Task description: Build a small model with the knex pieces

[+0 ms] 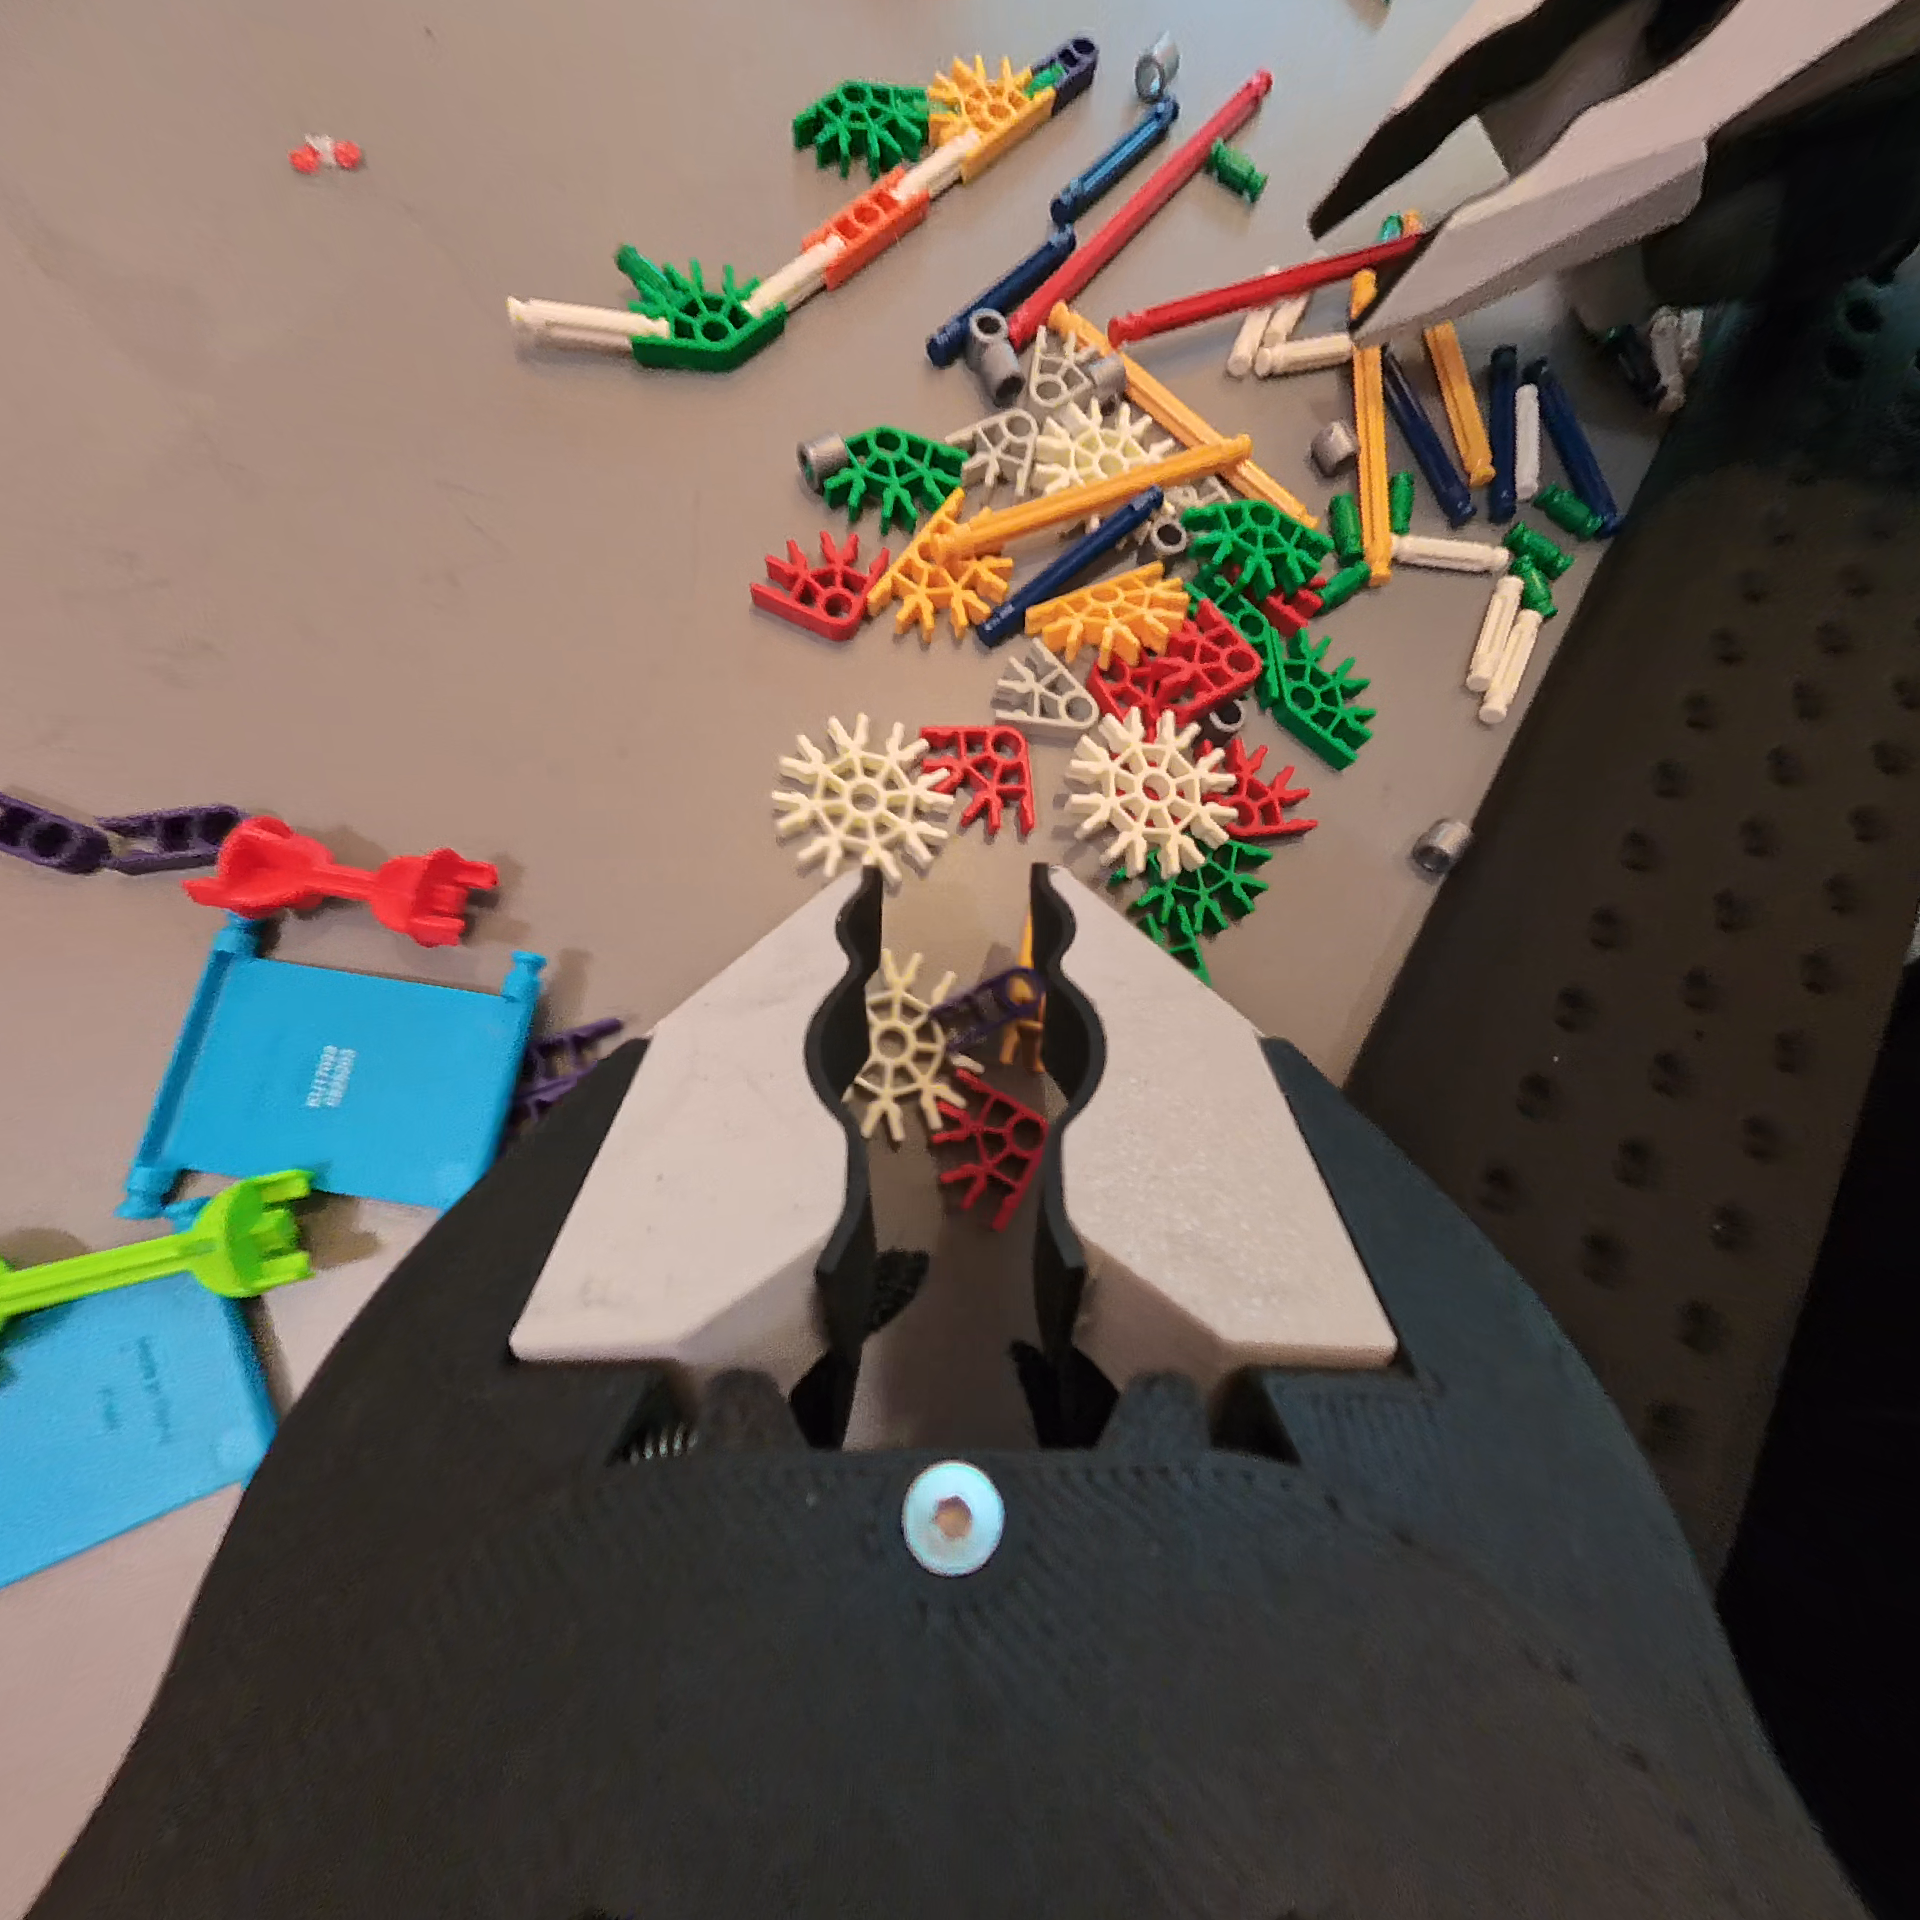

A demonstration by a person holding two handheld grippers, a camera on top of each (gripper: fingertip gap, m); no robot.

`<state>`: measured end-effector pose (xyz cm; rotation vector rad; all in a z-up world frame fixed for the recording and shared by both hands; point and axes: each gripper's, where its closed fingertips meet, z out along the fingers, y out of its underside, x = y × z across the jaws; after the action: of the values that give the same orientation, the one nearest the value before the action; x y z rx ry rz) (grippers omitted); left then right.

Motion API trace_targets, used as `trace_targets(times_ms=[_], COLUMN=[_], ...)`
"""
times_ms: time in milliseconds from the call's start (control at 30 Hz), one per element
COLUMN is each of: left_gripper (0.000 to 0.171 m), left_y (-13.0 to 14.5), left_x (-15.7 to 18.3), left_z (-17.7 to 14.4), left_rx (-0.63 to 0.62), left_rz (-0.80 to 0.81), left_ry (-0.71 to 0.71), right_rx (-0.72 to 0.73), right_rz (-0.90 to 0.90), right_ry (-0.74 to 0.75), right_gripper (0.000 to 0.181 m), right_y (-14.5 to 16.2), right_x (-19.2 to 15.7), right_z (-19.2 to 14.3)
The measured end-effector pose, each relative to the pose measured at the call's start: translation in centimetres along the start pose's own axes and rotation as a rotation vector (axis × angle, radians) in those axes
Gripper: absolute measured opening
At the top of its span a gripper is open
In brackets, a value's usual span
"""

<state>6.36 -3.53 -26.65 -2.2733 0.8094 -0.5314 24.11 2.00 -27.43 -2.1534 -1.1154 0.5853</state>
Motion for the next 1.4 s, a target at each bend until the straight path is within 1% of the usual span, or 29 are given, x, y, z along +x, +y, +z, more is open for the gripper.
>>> trace_targets(times_ms=[167, 233, 333, 467, 533, 633, 733, 833, 933, 1100, 1400], left_gripper=[0.026, 0.026, 0.027, 0.028, 0.028, 0.028, 0.028, 0.028, 0.028, 0.029, 0.029], left_y=[-1.0, -1.5, -1.8, -2.8, -3.4, -4.1, -4.5, -4.4, -3.9, -3.6, -4.5], left_x=[-1.6, -1.3, -0.6, 0.6, 1.2, 1.8, 2.1, 2.1, 1.9, 1.7, 1.1], left_z=[0.4, 0.7, 1.6, 2.7, 3.3, 4.0, 4.4, 4.4, 4.5, 4.6, 4.8], left_rx=[-0.032, -0.032, -0.052, -0.041, -0.037, -0.038, -0.038, -0.038, -0.045, -0.05, -0.033], left_rz=[0.059, 0.062, 0.096, 0.116, 0.128, 0.14, 0.144, 0.134, 0.115, 0.1, 0.091], left_ry=[-0.047, -0.028, -0.011, 0.017, 0.03, 0.044, 0.049, 0.044, 0.035, 0.024, 0.003], right_rx=[0.003, 0.003, -0.018, -0.024, -0.023, -0.071, -0.17, -0.219, -0.237, -0.264, -0.237], right_rz=[0.001, 0.011, 0.0, -0.036, -0.062, -0.147, -0.24, -0.3, -0.332, -0.393, -0.34], right_ry=[-0.007, -0.012, -0.001, 0.006, 0.003, -0.025, -0.095, -0.199, -0.222, -0.234, -0.259], right_gripper=[0.031, 0.03, 0.02, 0.014, 0.005, 0.0, 0.0, 0.009, 0.012, 0.003, 0.003], right_y=[-0.2, -0.2, 0.1, -0.3, -0.9, -1.5, -0.8, -0.1, 0.1, 0.3, -0.2], right_x=[-0.1, -0.2, 0.1, 0.8, 1.4, 2.1, 2.0, 0.8, 0.6, 0.6, 0.8], right_z=[-0.2, -0.5, -0.9, -1.5, -1.4, -0.4, 0.7, 0.8, 1.1, 1.6, 1.2])
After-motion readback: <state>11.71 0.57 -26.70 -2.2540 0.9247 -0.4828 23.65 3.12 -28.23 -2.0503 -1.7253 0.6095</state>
